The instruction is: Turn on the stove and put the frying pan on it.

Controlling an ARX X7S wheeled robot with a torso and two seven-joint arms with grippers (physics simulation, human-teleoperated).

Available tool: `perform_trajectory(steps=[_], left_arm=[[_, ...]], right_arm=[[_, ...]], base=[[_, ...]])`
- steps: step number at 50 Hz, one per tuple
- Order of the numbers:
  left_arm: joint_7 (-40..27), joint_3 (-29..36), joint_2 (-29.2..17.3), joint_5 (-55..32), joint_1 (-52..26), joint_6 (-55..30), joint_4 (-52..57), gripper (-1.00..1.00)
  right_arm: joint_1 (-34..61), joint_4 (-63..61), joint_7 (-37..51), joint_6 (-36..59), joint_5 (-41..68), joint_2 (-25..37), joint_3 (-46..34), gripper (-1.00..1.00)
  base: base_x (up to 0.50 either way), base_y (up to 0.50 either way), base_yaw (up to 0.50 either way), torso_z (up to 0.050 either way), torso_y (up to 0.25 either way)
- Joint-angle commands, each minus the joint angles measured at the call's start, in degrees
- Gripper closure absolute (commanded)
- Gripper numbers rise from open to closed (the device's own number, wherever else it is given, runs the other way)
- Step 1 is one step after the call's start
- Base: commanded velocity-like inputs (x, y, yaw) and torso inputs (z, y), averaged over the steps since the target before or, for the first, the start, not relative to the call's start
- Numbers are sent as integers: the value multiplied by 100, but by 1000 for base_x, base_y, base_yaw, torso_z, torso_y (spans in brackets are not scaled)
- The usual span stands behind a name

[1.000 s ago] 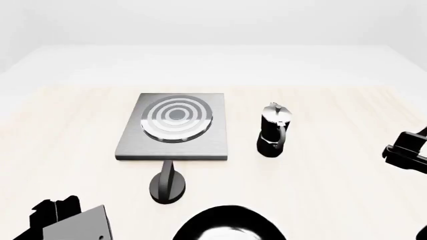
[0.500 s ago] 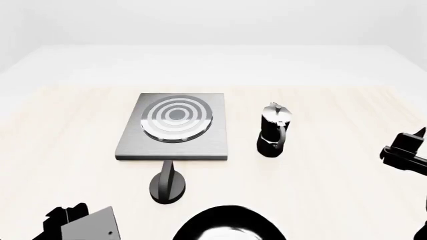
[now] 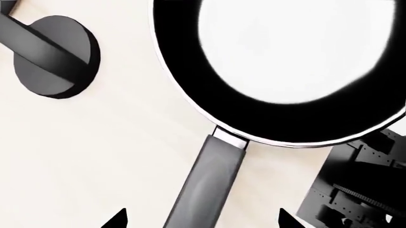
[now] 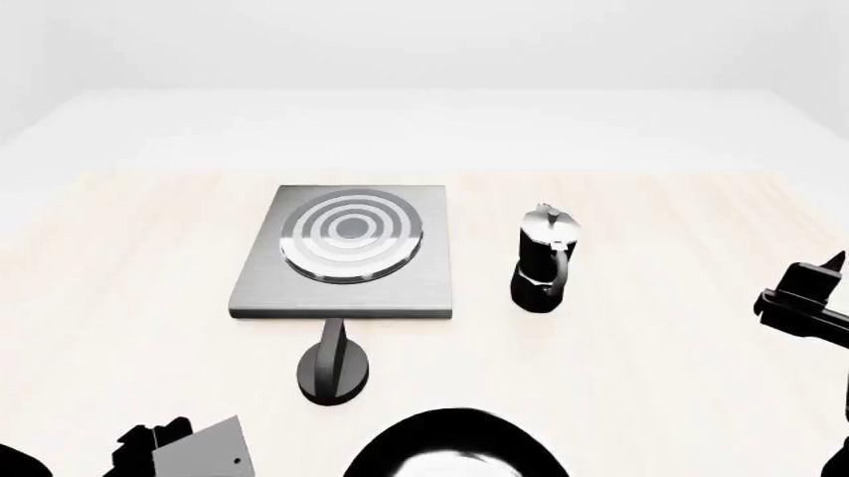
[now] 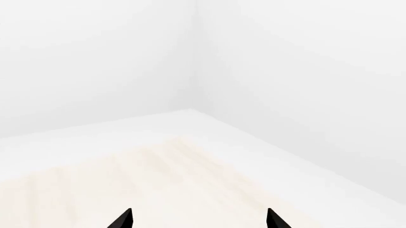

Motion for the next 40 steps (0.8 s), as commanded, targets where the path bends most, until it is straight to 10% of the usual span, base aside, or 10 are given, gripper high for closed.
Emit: perform_trajectory(steps=[1,40], left_arm=[[402,165,-9,799,488,247,-177,-100],[1124,607,86,2006,1268,842,-883,-100]], right_arm=[[0,-10,11,8,17,8,-7,-100],[72,-51,93,65,57,39,-96,-100]], base=[[0,0,0,0,0],[0,0,0,0,0]])
